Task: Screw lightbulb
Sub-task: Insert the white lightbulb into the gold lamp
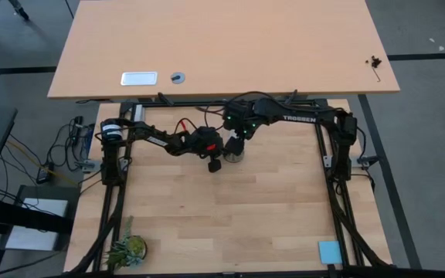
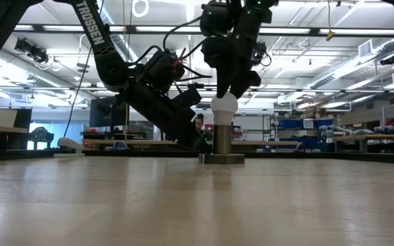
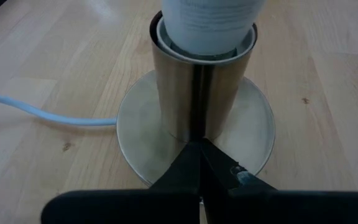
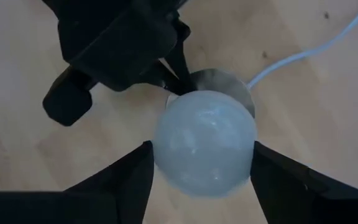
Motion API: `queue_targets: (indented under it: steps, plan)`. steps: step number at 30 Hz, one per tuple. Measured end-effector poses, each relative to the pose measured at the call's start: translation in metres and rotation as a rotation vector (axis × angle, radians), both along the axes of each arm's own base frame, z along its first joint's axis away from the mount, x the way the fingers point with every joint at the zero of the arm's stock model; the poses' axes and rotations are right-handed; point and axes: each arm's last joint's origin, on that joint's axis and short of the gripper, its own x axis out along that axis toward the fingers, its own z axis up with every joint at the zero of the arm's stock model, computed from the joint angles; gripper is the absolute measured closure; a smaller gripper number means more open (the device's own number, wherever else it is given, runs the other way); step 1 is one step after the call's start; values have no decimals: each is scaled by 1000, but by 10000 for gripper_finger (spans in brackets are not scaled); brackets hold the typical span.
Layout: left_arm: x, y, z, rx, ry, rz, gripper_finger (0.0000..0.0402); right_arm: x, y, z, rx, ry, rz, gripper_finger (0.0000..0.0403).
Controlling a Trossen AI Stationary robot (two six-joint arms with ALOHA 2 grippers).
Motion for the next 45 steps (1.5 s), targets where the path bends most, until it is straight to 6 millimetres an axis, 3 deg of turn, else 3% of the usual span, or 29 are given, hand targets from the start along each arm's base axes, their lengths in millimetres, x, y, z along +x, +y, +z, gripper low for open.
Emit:
queue_targets:
  steps: [5,9,15,22,29,36,38,45]
  plan:
    - [0,0,0,2,-4,-3,400,5,-1,24,-66,-41,120,130]
    - [0,0,0,12,1,-8,400,7,1,44,-187,-100,386,119]
    - [0,0,0,14,2,-9,400,6,5,40,-341,-64,802,122]
    - [0,0,0,14,2,-9,400,2,4,11,-433,58,947,138]
    - [0,0,0,14,5,-8,400,4,5,8,-430,44,809,170]
    - [0,0,0,5,6,9,400,4,4,7,-264,18,231,195]
    - [0,0,0,5,6,14,400,3,4,6,-230,11,136,193]
    - [0,0,0,8,2,16,400,6,13,14,-259,6,246,169]
